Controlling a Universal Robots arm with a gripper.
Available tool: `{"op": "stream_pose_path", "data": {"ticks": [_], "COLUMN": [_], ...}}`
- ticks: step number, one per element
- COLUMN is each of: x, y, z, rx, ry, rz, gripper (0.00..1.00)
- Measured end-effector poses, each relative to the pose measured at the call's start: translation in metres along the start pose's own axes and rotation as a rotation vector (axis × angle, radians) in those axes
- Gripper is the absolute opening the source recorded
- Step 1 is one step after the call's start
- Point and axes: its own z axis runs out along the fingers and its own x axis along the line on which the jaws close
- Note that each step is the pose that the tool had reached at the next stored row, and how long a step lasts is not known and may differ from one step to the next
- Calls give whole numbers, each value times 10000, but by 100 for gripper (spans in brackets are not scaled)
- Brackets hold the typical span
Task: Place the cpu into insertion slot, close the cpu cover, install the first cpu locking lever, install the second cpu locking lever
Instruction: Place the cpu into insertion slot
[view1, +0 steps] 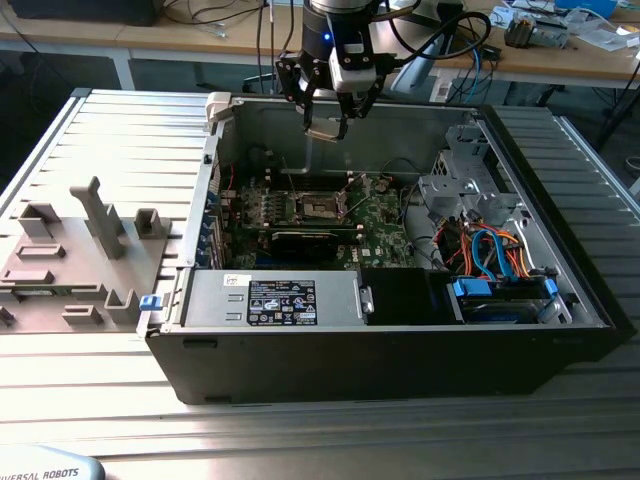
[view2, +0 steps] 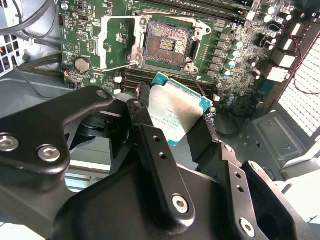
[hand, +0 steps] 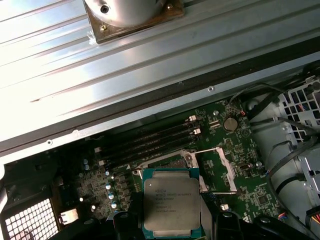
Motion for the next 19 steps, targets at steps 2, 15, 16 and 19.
{"op": "stream_pose_path", "data": {"ticks": [2,15,16,19], "x": [0,0,0,0], "y": [0,0,0,0], "z": [0,0,0,0], "rx": [-1,-2,-2,-4], "ry": [-1,-6,-6,-17], "rz": [9,65,71,191], "gripper": [54,54,54,54]}}
